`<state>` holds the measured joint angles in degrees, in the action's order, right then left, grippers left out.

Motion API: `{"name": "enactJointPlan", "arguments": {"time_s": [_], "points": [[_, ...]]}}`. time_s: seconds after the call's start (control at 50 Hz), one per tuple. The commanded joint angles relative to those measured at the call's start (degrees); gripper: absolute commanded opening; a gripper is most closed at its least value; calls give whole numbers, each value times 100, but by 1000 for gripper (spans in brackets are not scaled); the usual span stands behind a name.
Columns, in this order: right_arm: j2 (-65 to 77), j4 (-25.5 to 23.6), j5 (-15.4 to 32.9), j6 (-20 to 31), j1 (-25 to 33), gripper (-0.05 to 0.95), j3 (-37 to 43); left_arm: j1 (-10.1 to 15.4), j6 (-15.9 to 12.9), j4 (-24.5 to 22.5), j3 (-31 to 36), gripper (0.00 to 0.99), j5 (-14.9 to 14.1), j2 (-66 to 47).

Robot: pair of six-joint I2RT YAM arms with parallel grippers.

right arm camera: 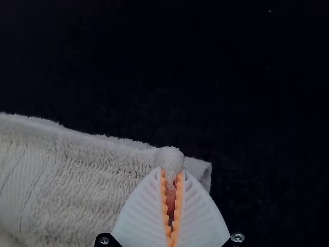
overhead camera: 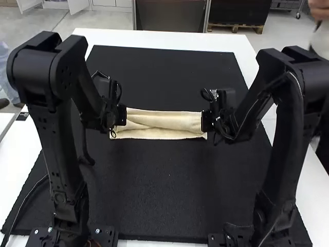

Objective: Fold the towel.

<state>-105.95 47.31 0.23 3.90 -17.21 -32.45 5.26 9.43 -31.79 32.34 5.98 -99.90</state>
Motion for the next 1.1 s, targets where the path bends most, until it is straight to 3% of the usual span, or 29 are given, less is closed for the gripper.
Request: {"name": "enactJointPlan", "arguments": {"time_s": [0.0, 0.26, 1.08], "points": [[-128, 24, 346, 58, -1, 23, 10, -42, -117, -38, 1, 120, 351, -162], [-136, 24, 346, 58, -1, 23, 10, 72, -108, -46, 18, 120, 351, -179], [-180, 112, 355, 84, -1, 39, -7, 72, -108, -46, 27, 131, 351, -179]]}}
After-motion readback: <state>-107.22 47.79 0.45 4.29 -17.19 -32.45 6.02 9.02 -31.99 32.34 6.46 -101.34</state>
